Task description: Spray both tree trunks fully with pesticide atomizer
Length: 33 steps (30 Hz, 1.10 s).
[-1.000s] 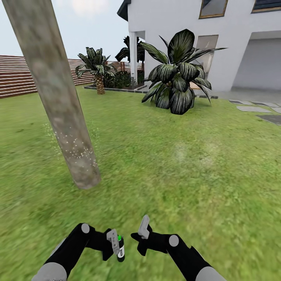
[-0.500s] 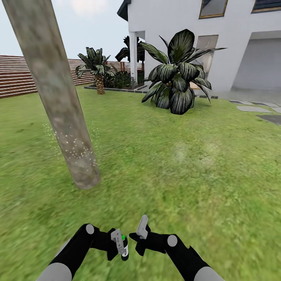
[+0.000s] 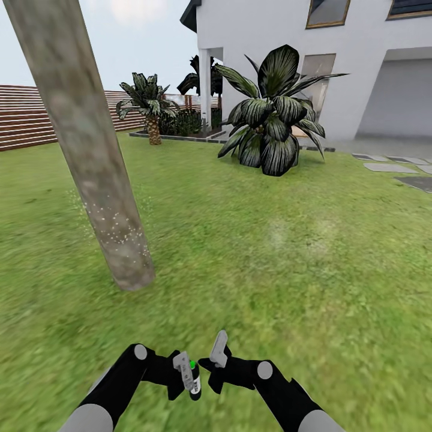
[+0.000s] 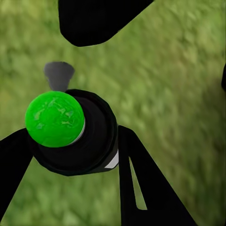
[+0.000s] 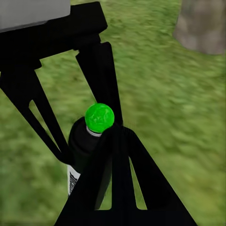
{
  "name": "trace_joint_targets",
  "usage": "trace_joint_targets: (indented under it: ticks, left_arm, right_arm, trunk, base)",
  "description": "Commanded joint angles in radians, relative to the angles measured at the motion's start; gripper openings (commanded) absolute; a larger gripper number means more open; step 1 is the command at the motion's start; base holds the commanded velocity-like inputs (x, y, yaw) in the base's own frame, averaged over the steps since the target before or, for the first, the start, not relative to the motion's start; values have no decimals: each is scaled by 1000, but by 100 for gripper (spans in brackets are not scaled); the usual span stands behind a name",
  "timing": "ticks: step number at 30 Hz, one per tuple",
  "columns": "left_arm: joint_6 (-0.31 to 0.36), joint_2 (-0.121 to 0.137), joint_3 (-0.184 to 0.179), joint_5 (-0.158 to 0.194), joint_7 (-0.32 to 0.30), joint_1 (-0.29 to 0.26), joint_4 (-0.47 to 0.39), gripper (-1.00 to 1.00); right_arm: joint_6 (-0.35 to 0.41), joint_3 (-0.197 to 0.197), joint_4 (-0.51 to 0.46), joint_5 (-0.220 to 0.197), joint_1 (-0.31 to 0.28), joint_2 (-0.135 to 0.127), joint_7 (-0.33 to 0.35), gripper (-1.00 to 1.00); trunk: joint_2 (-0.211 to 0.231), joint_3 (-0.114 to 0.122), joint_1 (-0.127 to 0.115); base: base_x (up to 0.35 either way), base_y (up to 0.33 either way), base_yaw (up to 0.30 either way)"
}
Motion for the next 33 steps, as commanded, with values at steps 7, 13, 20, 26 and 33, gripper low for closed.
trace_joint_targets:
  ticks: [7, 13, 20, 26, 33]
  left_arm:
    - [0, -8, 0, 3, -1, 0, -1, -100]
    - [-1, -8, 1, 3, -1, 0, -1, -100]
    - [-2, -7, 2, 4, -2, 0, -1, -100]
    - [-5, 6, 0, -5, 1, 0, 19, -100]
    - [-8, 85, -2, -53, -1, 9, 34, -100]
  right_arm:
    - [0, 0, 0, 0, 0, 0, 0, -100]
    - [0, 0, 0, 0, 0, 0, 0, -100]
    - [0, 0, 0, 0, 0, 0, 0, -100]
    - [0, 0, 0, 0, 0, 0, 0, -100]
    - [0, 0, 0, 0, 0, 0, 0, -100]
  trunk:
    - [0, 0, 0]
    - [0, 0, 0]
    - [0, 0, 0]
    - [0, 0, 0]
    - [0, 0, 0]
  base:
    - [0, 0, 0]
    - [0, 0, 0]
    - [0, 0, 0]
    - [0, 0, 0]
    - [0, 0, 0]
